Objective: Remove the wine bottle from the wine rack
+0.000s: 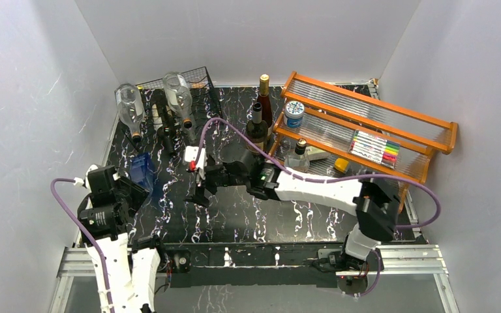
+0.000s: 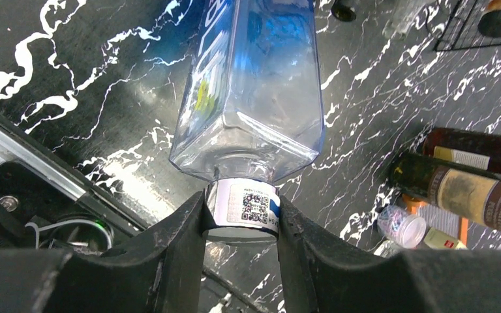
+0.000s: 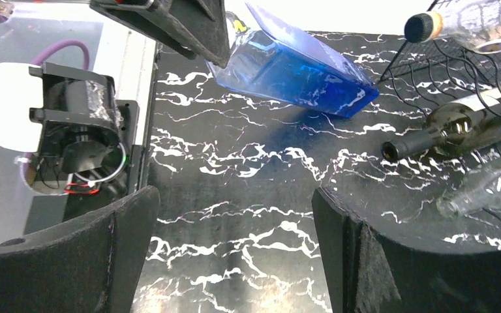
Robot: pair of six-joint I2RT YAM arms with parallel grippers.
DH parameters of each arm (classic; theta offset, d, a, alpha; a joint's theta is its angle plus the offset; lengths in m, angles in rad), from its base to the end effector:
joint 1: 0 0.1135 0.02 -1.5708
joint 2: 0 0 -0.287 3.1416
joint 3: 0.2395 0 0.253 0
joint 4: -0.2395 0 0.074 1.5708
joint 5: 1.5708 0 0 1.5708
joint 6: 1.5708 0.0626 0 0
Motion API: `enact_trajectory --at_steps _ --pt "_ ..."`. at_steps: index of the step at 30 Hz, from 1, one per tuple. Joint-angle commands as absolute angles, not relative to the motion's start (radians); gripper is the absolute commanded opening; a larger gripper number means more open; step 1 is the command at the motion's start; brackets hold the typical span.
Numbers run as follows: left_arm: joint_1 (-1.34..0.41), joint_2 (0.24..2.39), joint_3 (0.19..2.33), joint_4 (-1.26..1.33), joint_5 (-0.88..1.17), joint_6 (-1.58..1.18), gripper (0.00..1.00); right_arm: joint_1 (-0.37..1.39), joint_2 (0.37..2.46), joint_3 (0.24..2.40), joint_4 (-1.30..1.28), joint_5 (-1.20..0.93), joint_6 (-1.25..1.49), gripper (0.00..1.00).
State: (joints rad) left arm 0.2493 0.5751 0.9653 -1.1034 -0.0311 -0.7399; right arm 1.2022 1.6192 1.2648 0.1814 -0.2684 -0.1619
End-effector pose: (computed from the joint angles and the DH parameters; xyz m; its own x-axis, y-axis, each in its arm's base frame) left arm 0.0838 0.0233 0.3292 -0.2866 -0.7684 -0.5723 -0.6264 0.6023 -0.4949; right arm 0.1350 0.3955 0.3480 0.0989 -0.1752 -0.9796 -0.9906 0.0765 -0.1137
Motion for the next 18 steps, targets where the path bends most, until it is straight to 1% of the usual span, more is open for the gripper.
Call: enact_trajectory --at_steps 1,7,11,15,18 --pt "0.239 0.601 1.043 -1.158 0.047 -0.685 0.0 1.204 1.691 1.32 0.402 -0.328 -0.216 0.98" --pt "0.222 0.629 1.113 -1.232 0.051 -0.629 0.0 1.207 1.815 1.318 0.618 -0.355 -0.245 0.98" --pt "0.218 0.641 1.147 -1.279 0.068 -0.604 0.0 1.209 1.888 1.337 0.719 -0.372 -0.29 0.98" --pt "0.218 0.641 1.163 -1.308 0.075 -0.592 0.0 1.212 1.959 1.378 0.753 -0.418 -0.344 0.98" --pt "0.218 0.641 1.163 -1.313 0.101 -0.599 0.0 1.222 2.001 1.412 0.765 -0.401 -0.374 0.98"
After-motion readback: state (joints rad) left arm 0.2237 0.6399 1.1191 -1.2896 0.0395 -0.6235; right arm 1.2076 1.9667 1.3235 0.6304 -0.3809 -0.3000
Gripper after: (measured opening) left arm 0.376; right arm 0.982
